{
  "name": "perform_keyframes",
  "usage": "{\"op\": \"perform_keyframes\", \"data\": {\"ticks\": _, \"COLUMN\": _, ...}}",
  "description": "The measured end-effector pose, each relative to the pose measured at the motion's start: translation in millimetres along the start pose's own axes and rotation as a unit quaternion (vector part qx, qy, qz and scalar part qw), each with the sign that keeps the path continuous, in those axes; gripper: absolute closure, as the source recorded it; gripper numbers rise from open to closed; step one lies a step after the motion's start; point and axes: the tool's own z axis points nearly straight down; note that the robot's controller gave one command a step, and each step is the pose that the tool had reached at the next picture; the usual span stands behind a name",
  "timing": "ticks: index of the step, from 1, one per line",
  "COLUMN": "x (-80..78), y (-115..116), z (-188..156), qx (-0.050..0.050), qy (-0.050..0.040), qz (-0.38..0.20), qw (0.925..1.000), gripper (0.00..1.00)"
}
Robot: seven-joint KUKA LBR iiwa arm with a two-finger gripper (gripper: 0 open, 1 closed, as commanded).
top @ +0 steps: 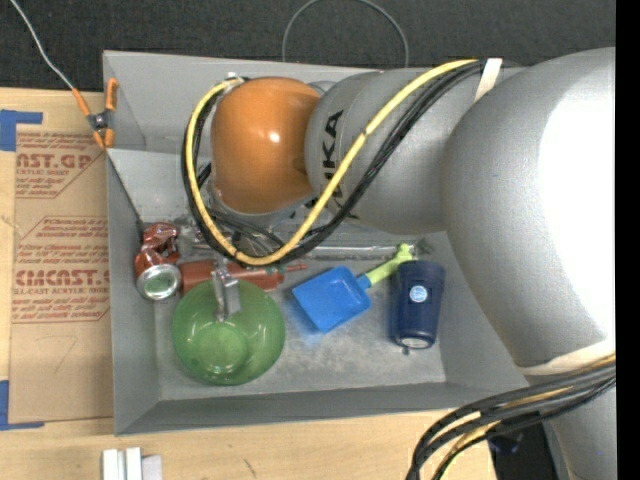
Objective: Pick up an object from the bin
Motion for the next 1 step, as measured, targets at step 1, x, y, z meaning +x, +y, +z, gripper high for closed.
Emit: {"op": "perform_keyframes", "data": {"ticks": 1, "x": 0.0, "y": 0.1, "z": 0.0, "qx": 0.000, "qy": 0.0001, "qz": 0.000, "qw": 1.0000, "gripper": 0.00}}
